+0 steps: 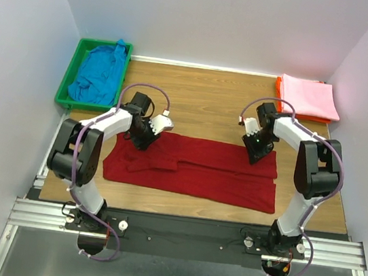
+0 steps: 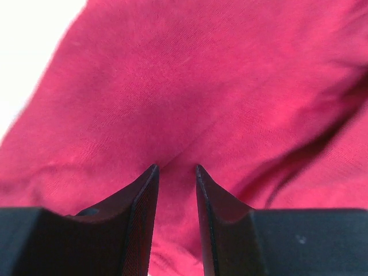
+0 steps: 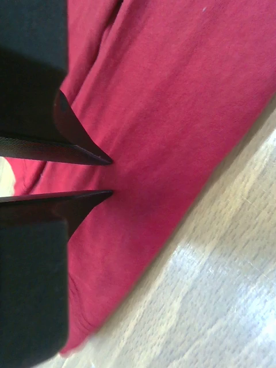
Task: Fold and stack the t-shirts
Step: Fold the tshirt
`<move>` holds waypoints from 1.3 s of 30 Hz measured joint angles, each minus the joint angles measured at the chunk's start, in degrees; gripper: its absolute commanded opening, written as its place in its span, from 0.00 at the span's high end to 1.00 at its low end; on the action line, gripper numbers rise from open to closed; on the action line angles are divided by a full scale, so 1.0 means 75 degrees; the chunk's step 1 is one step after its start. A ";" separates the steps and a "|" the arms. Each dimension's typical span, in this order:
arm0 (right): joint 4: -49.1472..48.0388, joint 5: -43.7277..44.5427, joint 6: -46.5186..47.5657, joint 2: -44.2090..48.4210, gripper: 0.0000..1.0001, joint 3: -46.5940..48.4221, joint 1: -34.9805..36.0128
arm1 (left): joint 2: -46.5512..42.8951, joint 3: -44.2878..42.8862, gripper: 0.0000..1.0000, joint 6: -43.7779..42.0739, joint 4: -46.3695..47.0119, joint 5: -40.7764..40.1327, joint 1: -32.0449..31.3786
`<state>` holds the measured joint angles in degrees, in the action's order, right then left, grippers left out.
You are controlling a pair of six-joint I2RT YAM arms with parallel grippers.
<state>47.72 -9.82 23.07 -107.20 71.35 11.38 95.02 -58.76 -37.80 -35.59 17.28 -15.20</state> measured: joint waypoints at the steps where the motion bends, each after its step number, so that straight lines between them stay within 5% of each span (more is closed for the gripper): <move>1: -0.0006 0.0070 0.0044 0.0015 0.69 -0.0131 0.0012 | 0.0192 0.0000 0.61 0.0058 0.0064 -0.0125 -0.0009; 9: -0.0694 0.0629 0.0396 0.1035 0.64 -0.1431 0.0726 | 0.2031 -0.2183 0.67 0.0318 -0.0455 -0.0615 0.0020; 16: -0.0154 -0.0052 0.0353 0.1582 0.59 -0.1775 0.3398 | 0.5814 -0.8486 0.62 0.0667 -0.1099 -0.0699 0.0026; 20: 0.0335 -0.0720 0.0175 0.1600 0.59 -0.0965 0.3791 | 0.6502 -1.0401 0.58 0.0988 -0.1314 -0.0557 0.0026; 29: 0.0323 -0.0525 0.0082 0.1635 0.63 -0.0379 0.3532 | 0.3229 -0.6959 0.64 0.1612 -0.0329 -0.0015 0.0026; 39: -0.0434 -0.0574 -0.0283 0.0539 0.68 -0.0723 0.3681 | 0.3602 -0.5237 0.70 0.2189 -0.0108 0.0012 -0.0035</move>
<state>44.47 -14.13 20.95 -103.15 65.93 38.98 122.04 -98.04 -21.39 -36.40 17.37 -15.46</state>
